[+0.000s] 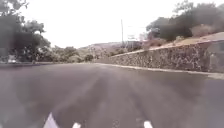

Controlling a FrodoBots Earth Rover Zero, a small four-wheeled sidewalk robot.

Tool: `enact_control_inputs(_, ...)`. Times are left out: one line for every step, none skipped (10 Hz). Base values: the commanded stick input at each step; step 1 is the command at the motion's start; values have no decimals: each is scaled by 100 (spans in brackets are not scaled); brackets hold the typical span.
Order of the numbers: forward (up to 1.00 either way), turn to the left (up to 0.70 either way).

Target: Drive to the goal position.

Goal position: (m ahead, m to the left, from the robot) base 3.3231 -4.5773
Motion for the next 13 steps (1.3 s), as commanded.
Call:
enact_control_inputs(70, 0)
enact_control_inputs(70, 0)
enact_control_inputs(70, -8)
enact_control_inputs(70, -19)
enact_control_inputs(70, -35)
enact_control_inputs(70, -35)
enact_control_inputs(70, -35)
enact_control_inputs(70, -35)
enact_control_inputs(70, -35)
enact_control_inputs(70, -35)
enact_control_inputs(70, -35)
enact_control_inputs(70, -35)
enact_control_inputs(70, -30)
